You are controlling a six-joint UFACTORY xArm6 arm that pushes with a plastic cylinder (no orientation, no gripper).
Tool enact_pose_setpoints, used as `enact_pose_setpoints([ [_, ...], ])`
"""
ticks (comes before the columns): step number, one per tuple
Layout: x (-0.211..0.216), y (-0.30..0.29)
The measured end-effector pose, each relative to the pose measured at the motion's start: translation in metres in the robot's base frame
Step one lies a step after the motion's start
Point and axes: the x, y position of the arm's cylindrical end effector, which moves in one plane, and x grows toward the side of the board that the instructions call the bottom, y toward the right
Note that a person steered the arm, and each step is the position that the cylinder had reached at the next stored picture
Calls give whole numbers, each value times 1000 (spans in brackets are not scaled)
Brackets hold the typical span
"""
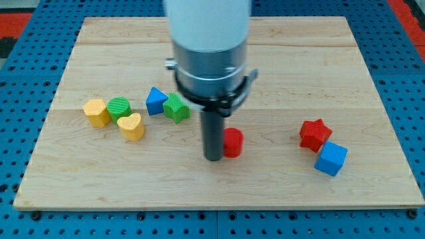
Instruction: Move the heart towards the right
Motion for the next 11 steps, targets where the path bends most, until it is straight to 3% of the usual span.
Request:
enact_pose_setpoints([
  [1, -17, -15],
  [2, -28, 28],
  [3, -12, 96],
  [4, -12, 45],
  [6, -13, -189],
  [7, -38, -217],
  [8, -42, -177],
  [9, -27, -79],
  [10, -27, -41],
  [11, -31, -115],
])
